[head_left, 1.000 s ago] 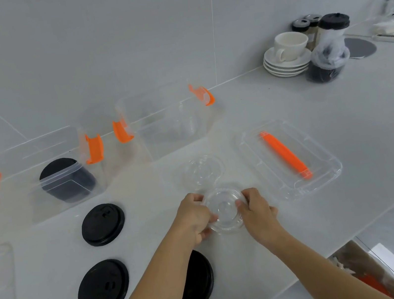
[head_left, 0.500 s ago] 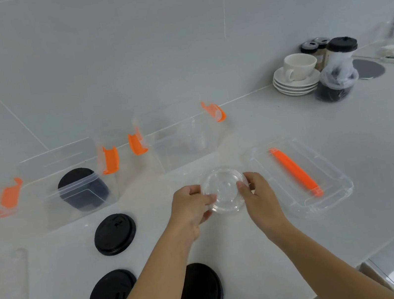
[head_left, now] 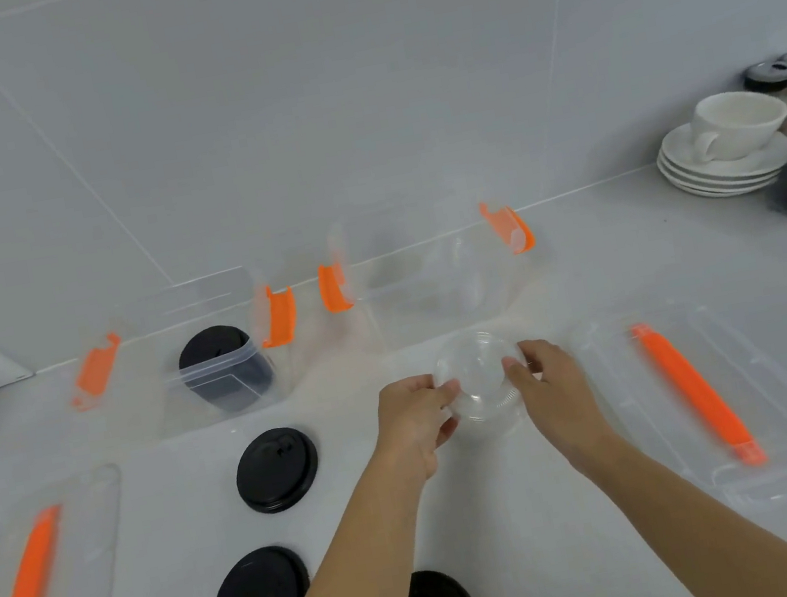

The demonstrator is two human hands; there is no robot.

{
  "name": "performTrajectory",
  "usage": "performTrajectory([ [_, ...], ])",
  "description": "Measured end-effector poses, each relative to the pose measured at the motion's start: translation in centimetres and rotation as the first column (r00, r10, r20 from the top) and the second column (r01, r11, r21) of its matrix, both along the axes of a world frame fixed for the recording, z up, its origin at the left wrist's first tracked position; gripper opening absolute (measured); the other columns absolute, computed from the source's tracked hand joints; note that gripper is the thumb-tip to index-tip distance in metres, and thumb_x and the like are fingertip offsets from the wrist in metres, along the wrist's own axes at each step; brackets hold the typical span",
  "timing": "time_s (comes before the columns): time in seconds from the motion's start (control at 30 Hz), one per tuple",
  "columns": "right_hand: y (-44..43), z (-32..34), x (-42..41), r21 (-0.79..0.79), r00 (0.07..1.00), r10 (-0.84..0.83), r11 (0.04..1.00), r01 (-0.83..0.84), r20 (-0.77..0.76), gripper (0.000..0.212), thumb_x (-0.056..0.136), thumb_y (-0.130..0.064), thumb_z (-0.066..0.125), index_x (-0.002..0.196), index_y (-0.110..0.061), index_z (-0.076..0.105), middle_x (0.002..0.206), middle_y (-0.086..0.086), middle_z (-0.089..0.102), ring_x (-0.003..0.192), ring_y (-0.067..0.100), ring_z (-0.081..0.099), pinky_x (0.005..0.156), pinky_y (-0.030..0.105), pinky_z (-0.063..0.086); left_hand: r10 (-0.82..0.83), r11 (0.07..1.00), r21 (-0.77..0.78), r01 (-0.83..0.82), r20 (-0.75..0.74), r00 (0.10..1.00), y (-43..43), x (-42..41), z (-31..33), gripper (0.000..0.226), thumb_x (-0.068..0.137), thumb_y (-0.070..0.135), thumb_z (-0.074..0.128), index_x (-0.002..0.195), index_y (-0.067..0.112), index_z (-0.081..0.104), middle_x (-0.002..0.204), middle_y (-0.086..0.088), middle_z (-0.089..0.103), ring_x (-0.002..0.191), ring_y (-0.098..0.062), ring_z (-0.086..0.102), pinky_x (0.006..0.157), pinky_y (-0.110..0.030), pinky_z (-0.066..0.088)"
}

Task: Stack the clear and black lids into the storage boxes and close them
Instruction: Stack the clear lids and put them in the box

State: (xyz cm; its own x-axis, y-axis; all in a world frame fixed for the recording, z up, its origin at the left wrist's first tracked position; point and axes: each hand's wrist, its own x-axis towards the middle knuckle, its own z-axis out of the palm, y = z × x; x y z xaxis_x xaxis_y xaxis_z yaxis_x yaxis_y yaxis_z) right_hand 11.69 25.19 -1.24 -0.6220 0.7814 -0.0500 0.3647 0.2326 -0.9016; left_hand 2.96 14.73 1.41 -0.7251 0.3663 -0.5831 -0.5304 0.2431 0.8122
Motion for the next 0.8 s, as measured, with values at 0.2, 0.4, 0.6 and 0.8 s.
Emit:
performTrajectory([
  [0.2, 0.6, -1.7, -0.7, -0.050, 0.995, 0.027, 0.999, -0.023, 0.091, 0.026, 0.087, -0.019, 0.049, 0.076, 0.004, 0.054, 0.083, 0.023, 0.055, 0.076, 0.031, 0.050, 0.072, 0.046, 0.044, -0.001, 0.996, -0.084, 0.000, -0.005, 1.000, 0.8, -0.5, -1.8, 0.006, 0.081, 0.001, 0.064, 0.077, 0.006, 0.062, 0.083, -0.011, 0.060, 0.076, -0.026, 0.056, 0.067, -0.028, 0.050],
  [0.4, 1.2, -3.0, -0.7, -0.060, 0.990, 0.009, 0.998, -0.001, 0.143, 0.016, 0.086, -0.022, 0.055, 0.093, -0.010, 0.062, 0.106, 0.007, 0.053, 0.104, 0.025, 0.048, 0.094, 0.042, 0.041, -0.017, 0.992, -0.125, 0.014, -0.021, 1.000, 1.2, -0.6, -2.7, 0.015, 0.080, 0.003, 0.065, 0.069, 0.010, 0.059, 0.082, -0.011, 0.060, 0.071, -0.024, 0.056, 0.061, -0.026, 0.049],
  [0.6, 1.6, -3.5, -0.2, -0.051, 0.972, -0.029, 0.998, 0.042, 0.233, 0.055, 0.084, -0.037, 0.058, 0.122, 0.001, 0.048, 0.138, 0.010, 0.033, 0.126, 0.027, 0.034, 0.108, 0.040, 0.030, -0.035, 0.985, -0.168, 0.032, -0.020, 0.999, 1.3, -0.8, -3.1, 0.014, 0.081, 0.010, 0.064, 0.074, 0.014, 0.052, 0.081, -0.006, 0.056, 0.071, -0.022, 0.053, 0.070, -0.034, 0.048],
  [0.8, 1.3, -3.9, -0.1, -0.191, 0.968, 0.030, 0.981, 0.018, 0.249, 0.041, 0.081, -0.044, 0.058, 0.080, -0.003, 0.058, 0.129, 0.005, 0.040, 0.118, 0.026, 0.041, 0.106, 0.047, 0.031, -0.046, 0.983, -0.173, 0.066, 0.117, 0.992, 1.2, -0.6, -2.8, 0.018, 0.083, 0.026, 0.062, 0.088, 0.009, 0.061, 0.124, -0.012, 0.054, 0.102, -0.030, 0.060, 0.082, -0.044, 0.056],
])
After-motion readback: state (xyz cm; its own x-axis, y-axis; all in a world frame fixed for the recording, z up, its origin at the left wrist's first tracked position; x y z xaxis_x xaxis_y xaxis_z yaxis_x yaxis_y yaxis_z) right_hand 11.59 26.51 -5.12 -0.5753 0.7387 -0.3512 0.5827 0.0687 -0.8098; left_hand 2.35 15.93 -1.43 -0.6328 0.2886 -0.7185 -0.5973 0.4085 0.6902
